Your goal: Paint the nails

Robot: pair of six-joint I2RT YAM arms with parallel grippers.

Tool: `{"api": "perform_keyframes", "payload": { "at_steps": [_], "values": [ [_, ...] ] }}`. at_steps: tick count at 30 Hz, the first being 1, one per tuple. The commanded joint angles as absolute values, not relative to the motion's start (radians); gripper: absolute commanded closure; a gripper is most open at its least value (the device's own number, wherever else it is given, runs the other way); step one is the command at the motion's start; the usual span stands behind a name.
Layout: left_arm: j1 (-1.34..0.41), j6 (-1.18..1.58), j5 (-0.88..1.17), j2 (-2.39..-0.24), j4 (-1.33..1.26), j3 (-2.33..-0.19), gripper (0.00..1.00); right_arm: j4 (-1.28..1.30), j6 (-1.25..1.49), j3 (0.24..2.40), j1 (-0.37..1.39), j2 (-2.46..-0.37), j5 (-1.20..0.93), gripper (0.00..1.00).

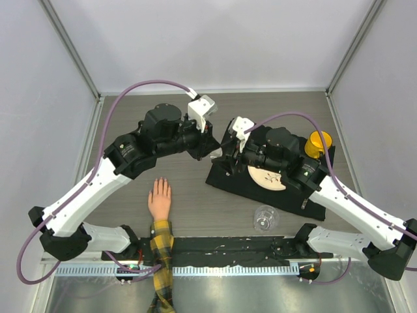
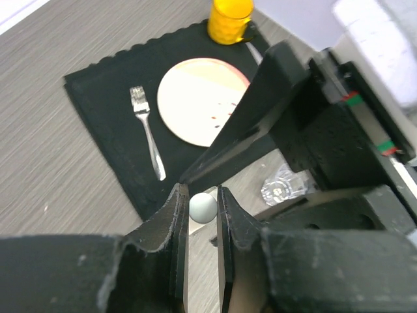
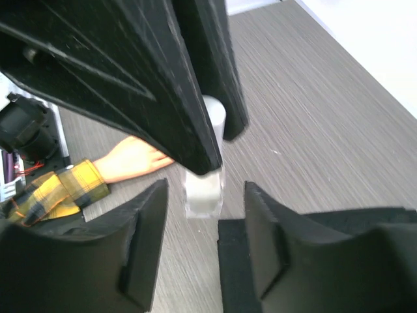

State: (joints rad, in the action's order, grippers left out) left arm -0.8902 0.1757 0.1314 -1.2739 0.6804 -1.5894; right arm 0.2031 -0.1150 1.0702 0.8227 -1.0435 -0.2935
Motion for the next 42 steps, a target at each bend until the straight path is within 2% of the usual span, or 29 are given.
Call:
{"api": "perform_keyframes", "payload": {
  "at_steps": [1,6,13,22,27,34,42],
  "values": [
    [-0.893,0.15,0.049,-1.275,0.686,-1.621,1.0,0.187,-0.114,1.057,0.827,-1.006,-0.204,0.41],
    [-0.893,0.127,-0.096,-1.279,0.652,-1.583,1.0,0.209,-0.071,1.008,0.827,-0.924,-0.101,0.27],
    [-0.881,0.049,-0.363,-1.288,0.424,-1.375,1.0,0.282,0.037,0.888,0.827,-0.753,-0.005,0.25],
    [-0.648,0.26,-0.437,-1.445,-0.069,-1.125,1.0,0.422,0.139,0.815,0.827,-0.514,0.089,0.25],
    [-0.572,0.38,-0.457,-1.624,-0.228,-1.147,1.0,0.501,0.155,0.842,0.827,-0.439,0.124,0.26],
    [-0.534,0.506,-0.494,-1.892,-0.204,-1.31,1.0,0.572,0.16,0.887,0.827,-0.397,0.16,0.26],
    [-0.531,0.63,-0.552,-1.973,-0.155,-1.361,1.0,0.598,0.164,0.884,0.827,-0.371,0.183,0.26]
  ]
}}
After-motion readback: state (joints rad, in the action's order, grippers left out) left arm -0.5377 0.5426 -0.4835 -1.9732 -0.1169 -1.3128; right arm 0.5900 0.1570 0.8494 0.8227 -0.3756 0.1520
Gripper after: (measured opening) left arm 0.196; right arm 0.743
